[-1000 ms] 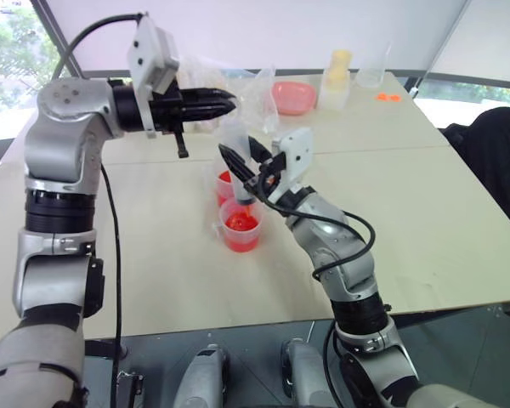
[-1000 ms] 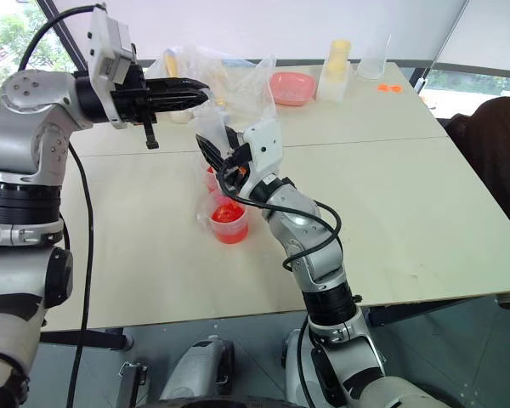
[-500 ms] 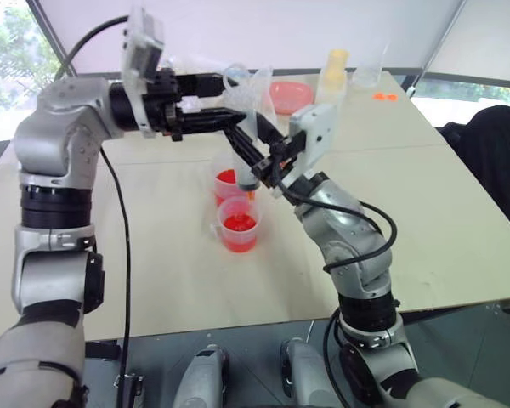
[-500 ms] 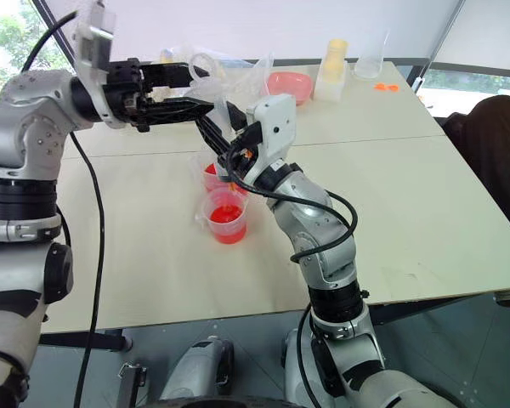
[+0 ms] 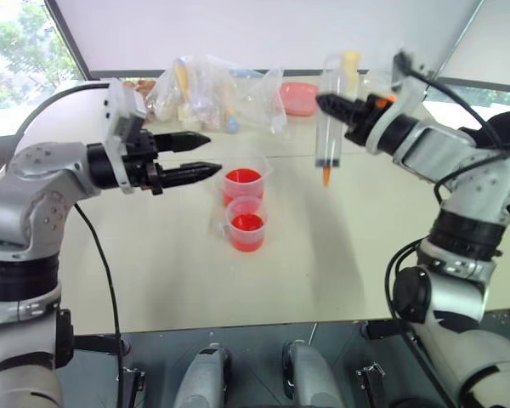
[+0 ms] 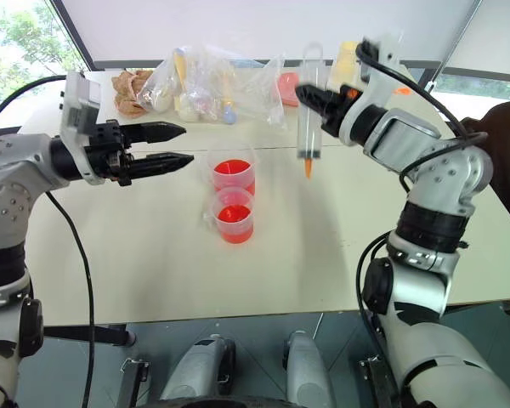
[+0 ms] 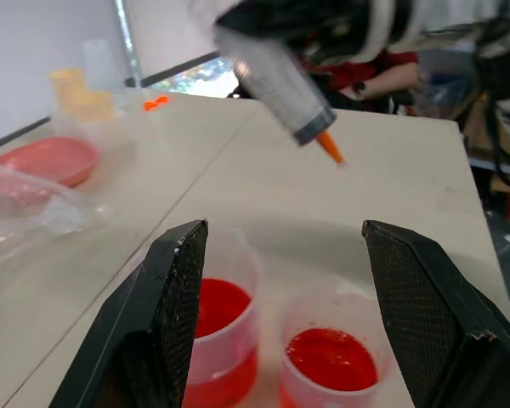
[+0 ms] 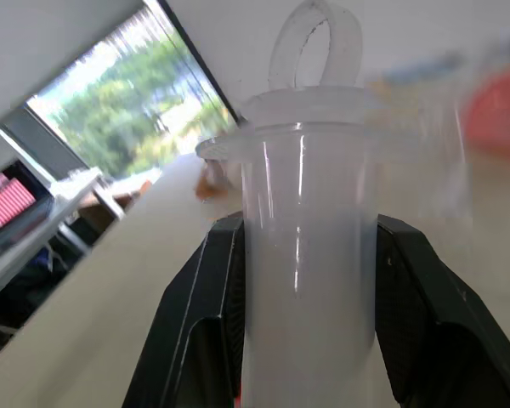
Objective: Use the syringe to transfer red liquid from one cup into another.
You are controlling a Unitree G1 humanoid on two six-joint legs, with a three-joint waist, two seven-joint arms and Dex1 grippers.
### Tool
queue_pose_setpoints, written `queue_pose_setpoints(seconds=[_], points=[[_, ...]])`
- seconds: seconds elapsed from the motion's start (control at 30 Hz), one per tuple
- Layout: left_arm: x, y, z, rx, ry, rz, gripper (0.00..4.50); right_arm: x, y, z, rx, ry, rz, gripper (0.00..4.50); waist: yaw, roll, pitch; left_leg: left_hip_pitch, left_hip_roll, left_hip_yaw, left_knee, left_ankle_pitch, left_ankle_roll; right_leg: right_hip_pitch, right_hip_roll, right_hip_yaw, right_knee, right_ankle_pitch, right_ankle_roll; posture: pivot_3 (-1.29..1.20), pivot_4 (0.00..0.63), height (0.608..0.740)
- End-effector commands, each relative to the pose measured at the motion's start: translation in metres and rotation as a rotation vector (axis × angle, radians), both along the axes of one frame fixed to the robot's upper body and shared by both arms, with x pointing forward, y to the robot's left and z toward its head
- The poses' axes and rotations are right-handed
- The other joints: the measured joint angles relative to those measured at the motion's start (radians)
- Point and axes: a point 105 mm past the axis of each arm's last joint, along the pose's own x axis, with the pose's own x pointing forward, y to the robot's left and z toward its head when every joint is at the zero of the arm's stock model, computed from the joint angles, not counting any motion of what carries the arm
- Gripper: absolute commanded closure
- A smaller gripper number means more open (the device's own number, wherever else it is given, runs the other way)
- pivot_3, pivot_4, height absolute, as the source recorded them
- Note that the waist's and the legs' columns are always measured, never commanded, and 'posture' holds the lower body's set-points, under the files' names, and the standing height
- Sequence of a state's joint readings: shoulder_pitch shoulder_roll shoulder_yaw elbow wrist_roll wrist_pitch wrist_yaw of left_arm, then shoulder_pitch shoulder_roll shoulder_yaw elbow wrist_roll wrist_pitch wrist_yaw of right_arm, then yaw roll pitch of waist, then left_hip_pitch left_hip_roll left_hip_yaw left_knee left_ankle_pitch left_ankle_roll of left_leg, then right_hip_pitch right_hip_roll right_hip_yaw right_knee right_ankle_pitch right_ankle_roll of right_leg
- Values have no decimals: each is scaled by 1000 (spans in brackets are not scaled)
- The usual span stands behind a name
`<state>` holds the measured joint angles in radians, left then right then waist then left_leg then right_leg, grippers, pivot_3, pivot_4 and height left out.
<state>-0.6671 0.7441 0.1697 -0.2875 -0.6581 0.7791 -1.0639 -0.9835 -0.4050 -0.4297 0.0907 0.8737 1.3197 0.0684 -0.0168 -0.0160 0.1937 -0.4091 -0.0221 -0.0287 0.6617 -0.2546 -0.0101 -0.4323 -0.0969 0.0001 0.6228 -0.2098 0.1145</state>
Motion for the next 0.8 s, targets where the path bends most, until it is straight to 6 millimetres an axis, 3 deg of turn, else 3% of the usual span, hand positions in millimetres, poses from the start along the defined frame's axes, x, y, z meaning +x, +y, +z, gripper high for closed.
queue_pose_setpoints(seconds=[0.03,0.23,0.6,0.8], points=[[-10,-10,-2,43,-36,-15,1471,6,-12,-28,8,203,-4,3064,0,0,0,0,0,0,0,0,0,0,0,0,-1,0,0,0,150,740],[-16,-21,-8,-14,0,-28,1471,17,-19,-77,-54,368,-56,3064,-3,0,0,-1,-1,3,0,0,1,1,1,0,-5,2,4,0,150,740],[-17,-18,-28,-40,78,0,1471,28,-33,-108,-144,410,-120,3064,-3,0,0,-1,-2,4,0,-1,2,2,2,0,-7,2,4,0,150,740],[-17,-17,-32,-39,93,3,1395,29,-41,-117,-163,431,-159,162,-2,0,0,-1,-2,4,0,-1,2,2,2,0,-7,2,4,0,150,740]])
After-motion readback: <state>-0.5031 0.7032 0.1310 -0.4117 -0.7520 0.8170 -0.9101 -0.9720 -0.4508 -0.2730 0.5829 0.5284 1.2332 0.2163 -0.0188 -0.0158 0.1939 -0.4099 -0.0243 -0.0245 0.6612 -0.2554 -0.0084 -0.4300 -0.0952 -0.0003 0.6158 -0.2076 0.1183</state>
